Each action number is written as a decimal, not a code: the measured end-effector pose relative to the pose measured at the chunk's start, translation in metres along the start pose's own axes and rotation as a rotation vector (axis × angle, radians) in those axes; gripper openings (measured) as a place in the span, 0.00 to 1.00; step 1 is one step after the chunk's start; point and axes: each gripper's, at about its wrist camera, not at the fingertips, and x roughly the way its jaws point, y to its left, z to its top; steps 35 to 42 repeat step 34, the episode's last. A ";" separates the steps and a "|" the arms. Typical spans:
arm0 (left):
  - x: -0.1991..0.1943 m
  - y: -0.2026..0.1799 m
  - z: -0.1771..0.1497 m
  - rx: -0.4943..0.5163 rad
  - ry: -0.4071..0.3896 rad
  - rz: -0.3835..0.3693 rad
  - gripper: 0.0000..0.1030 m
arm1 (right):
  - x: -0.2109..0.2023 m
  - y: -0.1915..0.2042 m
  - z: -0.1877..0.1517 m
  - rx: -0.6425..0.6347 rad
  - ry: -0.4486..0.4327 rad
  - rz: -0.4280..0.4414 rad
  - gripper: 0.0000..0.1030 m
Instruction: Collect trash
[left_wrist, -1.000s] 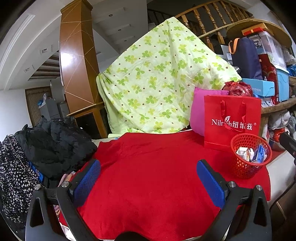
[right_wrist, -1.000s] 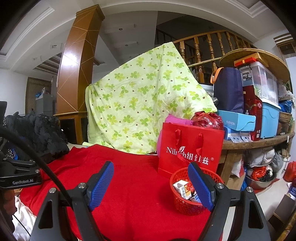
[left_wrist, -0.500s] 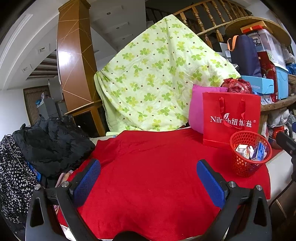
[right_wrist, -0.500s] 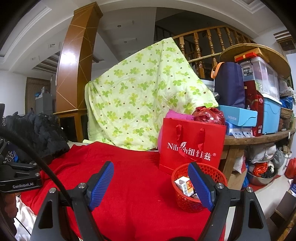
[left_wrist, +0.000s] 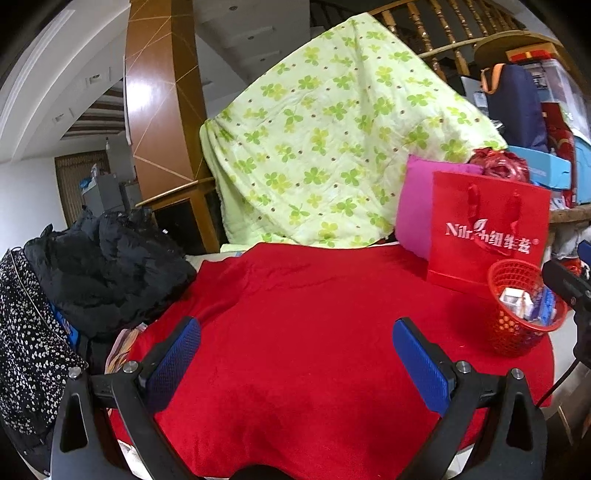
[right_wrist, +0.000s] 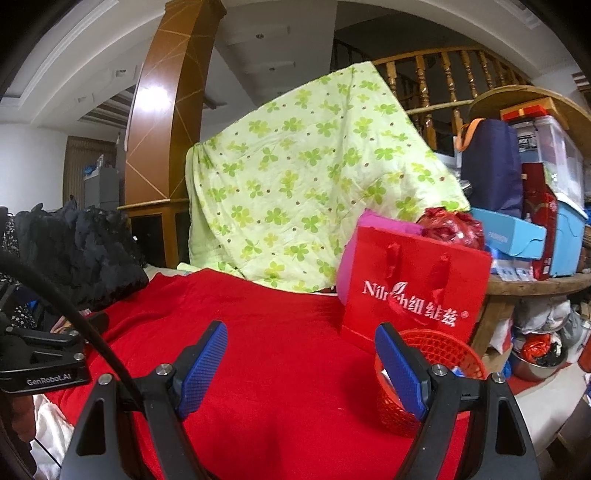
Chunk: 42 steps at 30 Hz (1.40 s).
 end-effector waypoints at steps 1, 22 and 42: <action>0.006 0.002 0.000 -0.004 0.010 0.004 1.00 | 0.010 0.002 -0.001 0.006 0.013 0.007 0.82; 0.060 -0.029 0.011 0.049 0.036 -0.129 1.00 | 0.024 -0.047 -0.022 0.062 0.063 -0.239 0.82; 0.121 -0.035 -0.013 -0.077 0.129 -0.248 1.00 | 0.100 -0.034 -0.045 0.036 0.154 -0.142 0.94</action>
